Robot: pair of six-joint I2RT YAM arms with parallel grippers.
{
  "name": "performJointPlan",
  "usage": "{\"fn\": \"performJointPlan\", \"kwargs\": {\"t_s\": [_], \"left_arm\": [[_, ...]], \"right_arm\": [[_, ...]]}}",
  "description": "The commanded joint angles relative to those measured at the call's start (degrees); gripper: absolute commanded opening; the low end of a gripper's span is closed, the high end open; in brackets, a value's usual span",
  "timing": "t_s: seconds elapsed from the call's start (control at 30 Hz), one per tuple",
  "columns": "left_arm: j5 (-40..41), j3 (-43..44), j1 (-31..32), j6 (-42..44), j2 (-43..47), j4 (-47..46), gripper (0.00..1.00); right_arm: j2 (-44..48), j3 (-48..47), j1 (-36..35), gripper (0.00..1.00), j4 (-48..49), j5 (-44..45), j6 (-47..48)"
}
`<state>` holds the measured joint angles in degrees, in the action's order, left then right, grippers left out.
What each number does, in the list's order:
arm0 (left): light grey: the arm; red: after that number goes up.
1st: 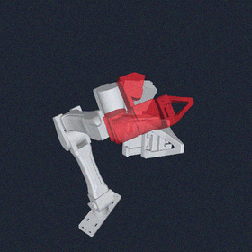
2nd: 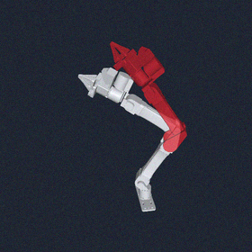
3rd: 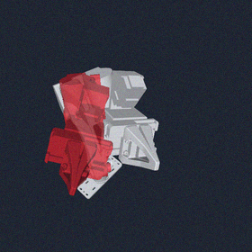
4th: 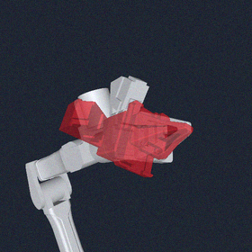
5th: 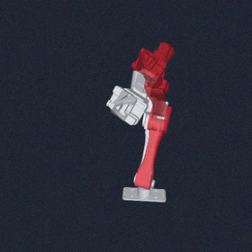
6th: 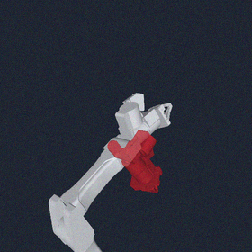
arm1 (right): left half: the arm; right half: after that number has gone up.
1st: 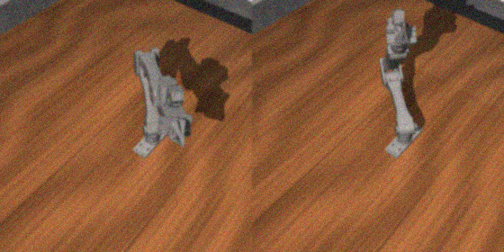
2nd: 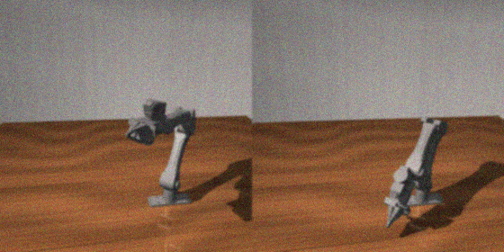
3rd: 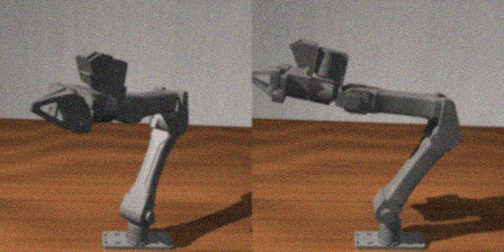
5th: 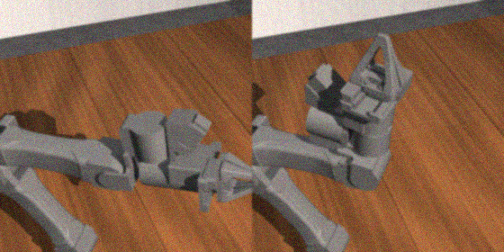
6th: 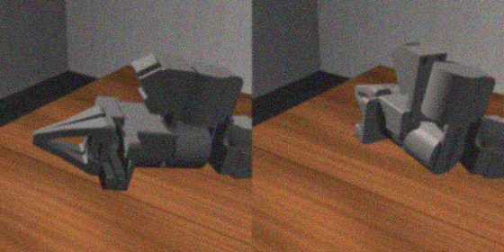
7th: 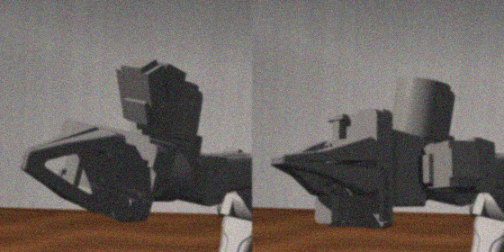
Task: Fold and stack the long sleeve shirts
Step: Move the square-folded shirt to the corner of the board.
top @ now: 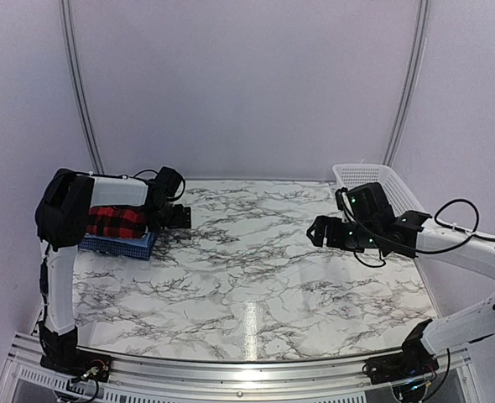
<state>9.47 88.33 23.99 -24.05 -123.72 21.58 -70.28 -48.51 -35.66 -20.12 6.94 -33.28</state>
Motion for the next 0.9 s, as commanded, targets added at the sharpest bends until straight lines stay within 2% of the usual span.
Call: {"fn": "performJointPlan", "kwargs": {"t_s": [0.0, 0.43, 0.87], "left_arm": [[0.5, 2.0, -1.8, 1.6, -1.6, 0.5, 0.99], [-2.2, 3.7, 0.0, 4.3, 2.1, 0.7, 0.99], [-0.3, -1.3, 10.2, 4.3, 16.5, -0.6, 0.99]], "right_arm": [[-0.7, -0.1, 0.5, 0.99, 1.0, -0.5, -0.8], [-1.2, -0.5, 0.4, 0.98, 1.0, 0.5, 0.2], [2.0, -2.7, 0.4, 0.98, 1.4, 4.6, 4.0]]}}
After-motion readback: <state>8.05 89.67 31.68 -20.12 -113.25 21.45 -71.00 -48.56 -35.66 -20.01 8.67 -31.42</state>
